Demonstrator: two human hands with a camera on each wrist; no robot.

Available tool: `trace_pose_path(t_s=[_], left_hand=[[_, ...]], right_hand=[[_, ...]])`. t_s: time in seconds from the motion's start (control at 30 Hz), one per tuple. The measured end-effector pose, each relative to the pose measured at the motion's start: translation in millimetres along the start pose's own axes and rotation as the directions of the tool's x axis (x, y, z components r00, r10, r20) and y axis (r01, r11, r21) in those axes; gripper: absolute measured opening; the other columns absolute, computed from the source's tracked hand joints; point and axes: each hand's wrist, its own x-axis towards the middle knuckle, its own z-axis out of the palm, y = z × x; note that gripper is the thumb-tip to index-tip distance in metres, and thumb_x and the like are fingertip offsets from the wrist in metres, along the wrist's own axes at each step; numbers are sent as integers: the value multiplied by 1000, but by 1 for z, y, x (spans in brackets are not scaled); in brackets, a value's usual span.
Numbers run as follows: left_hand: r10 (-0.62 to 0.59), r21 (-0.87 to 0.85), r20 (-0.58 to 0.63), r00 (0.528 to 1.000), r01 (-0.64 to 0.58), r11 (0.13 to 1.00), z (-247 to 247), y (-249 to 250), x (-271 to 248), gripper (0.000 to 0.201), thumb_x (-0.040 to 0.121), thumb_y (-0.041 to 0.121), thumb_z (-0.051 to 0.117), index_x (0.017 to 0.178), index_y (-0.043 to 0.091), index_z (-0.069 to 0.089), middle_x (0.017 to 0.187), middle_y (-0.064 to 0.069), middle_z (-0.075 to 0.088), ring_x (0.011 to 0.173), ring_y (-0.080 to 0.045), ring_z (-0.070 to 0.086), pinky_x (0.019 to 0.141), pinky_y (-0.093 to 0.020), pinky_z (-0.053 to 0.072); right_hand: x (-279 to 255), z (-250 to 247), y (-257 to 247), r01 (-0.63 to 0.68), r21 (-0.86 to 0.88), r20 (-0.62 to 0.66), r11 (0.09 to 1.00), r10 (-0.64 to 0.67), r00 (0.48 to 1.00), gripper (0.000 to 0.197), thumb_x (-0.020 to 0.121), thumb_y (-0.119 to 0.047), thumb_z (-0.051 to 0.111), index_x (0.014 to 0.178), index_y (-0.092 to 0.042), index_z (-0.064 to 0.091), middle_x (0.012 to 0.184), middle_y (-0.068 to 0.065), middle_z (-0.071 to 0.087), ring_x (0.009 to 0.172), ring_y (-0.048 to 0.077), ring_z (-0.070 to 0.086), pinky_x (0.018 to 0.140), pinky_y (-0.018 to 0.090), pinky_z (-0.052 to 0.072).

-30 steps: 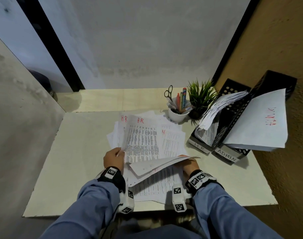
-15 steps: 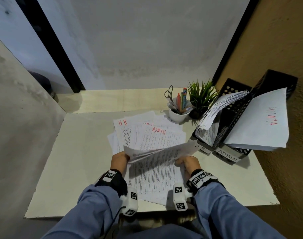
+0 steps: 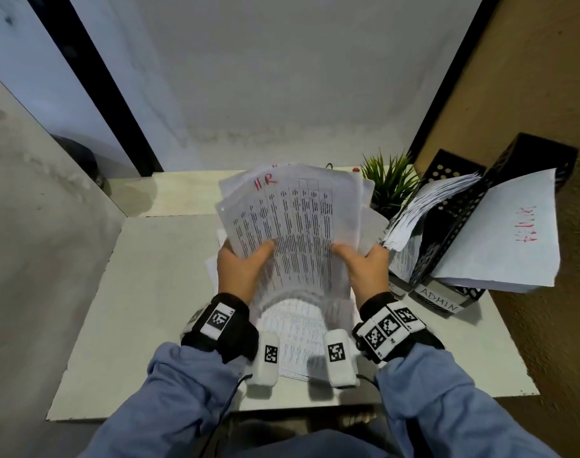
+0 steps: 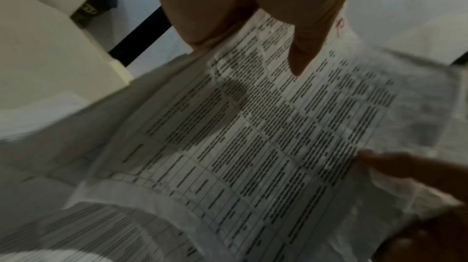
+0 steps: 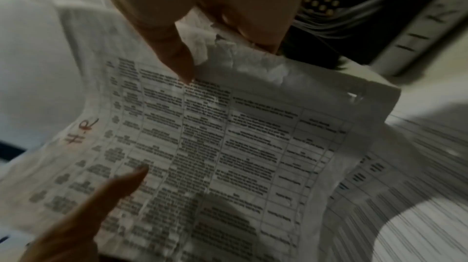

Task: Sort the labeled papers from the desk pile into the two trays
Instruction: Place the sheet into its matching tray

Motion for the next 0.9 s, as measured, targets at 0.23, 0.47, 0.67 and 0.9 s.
trace_pose_path(t_s=[0.23, 0.47, 0.67, 0.9], left_hand=[[-265, 268, 94, 960, 232, 935, 0, -42, -7, 29, 82, 15, 68, 110, 10, 61, 102, -1, 67, 88, -16, 65, 72, -24, 51], [-189, 284, -16, 982, 186, 941, -2, -42, -7, 33, 87, 22, 65, 116, 7, 58, 122, -2, 60, 105, -16, 59, 90, -29, 45], [200, 389, 146, 969, -242, 889, 26, 52, 37, 9, 88, 18, 58, 96, 19, 63, 72, 11, 62, 59, 0, 55, 56, -17, 44], [313, 495, 430, 847, -511, 703, 91, 113, 60, 12, 86, 12, 53, 89, 13, 65, 71, -6, 66, 65, -23, 62, 59, -32, 51]], right_hand=[[-15, 3, 30, -168, -157, 119, 973, 188, 975, 20, 84, 7, 59, 81, -12, 57, 78, 1, 60, 79, 22, 61, 59, 16, 51], [5, -9, 32, -175, -301, 59, 938, 201, 978, 8, 88, -1, 56, 94, -5, 57, 90, 11, 61, 86, 26, 59, 72, 30, 52], [55, -37, -27, 151, -465, -223, 872, -281, 933, 37, 89, -21, 61, 124, -11, 56, 117, 6, 55, 102, 16, 53, 81, 14, 45], [125, -83, -6, -423, -259, -451, 868, 279, 848, 60, 67, -28, 66, 116, 3, 50, 113, 23, 57, 99, 35, 58, 83, 40, 49]])
